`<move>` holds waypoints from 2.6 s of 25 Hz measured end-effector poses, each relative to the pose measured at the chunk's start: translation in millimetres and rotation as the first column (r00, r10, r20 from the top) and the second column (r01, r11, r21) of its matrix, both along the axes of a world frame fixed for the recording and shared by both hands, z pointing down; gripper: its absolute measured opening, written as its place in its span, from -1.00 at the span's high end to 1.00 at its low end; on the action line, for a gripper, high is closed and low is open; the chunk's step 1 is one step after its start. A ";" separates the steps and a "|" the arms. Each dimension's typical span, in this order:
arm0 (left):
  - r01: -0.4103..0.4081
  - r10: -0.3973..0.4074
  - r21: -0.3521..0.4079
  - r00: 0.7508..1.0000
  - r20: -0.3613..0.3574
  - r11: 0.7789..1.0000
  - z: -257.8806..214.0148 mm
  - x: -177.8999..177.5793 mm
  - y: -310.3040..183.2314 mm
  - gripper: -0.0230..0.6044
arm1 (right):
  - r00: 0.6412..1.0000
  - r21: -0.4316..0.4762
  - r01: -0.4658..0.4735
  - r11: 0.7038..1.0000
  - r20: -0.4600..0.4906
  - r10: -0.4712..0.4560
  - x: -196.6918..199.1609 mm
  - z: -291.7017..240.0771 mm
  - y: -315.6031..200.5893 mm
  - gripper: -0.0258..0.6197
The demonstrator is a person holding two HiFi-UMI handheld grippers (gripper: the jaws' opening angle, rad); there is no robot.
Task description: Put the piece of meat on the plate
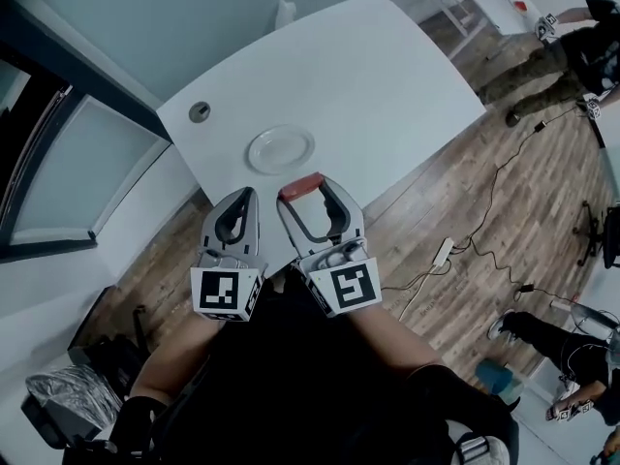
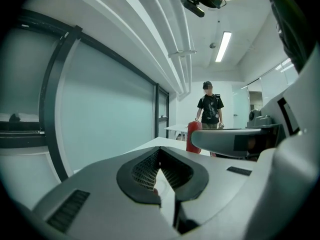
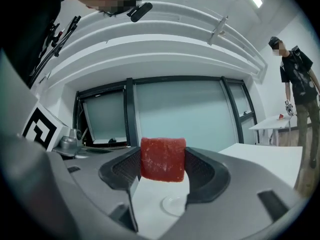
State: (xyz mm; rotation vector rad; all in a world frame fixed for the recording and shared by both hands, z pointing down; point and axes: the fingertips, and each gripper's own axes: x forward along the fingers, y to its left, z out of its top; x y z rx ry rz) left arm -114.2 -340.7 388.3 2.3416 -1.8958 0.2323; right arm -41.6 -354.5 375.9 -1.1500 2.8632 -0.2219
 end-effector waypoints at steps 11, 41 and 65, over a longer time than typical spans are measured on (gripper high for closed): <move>-0.016 0.015 -0.083 1.000 -0.009 0.996 51.7 -25.2 -42.7 0.92 | 0.994 -0.134 -0.037 0.990 -0.103 0.023 -22.3 57.3 -32.6 0.06; -0.091 0.069 -0.332 0.995 -0.077 0.939 192.8 -51.2 -137.4 0.92 | 0.910 -0.413 -0.181 0.893 -0.415 -0.007 -55.1 221.8 -112.0 0.06; -0.124 0.099 -0.305 0.991 -0.096 0.944 174.5 -64.0 -125.3 0.92 | 0.883 -0.397 -0.212 0.893 -0.469 0.001 -73.1 202.3 -111.7 0.06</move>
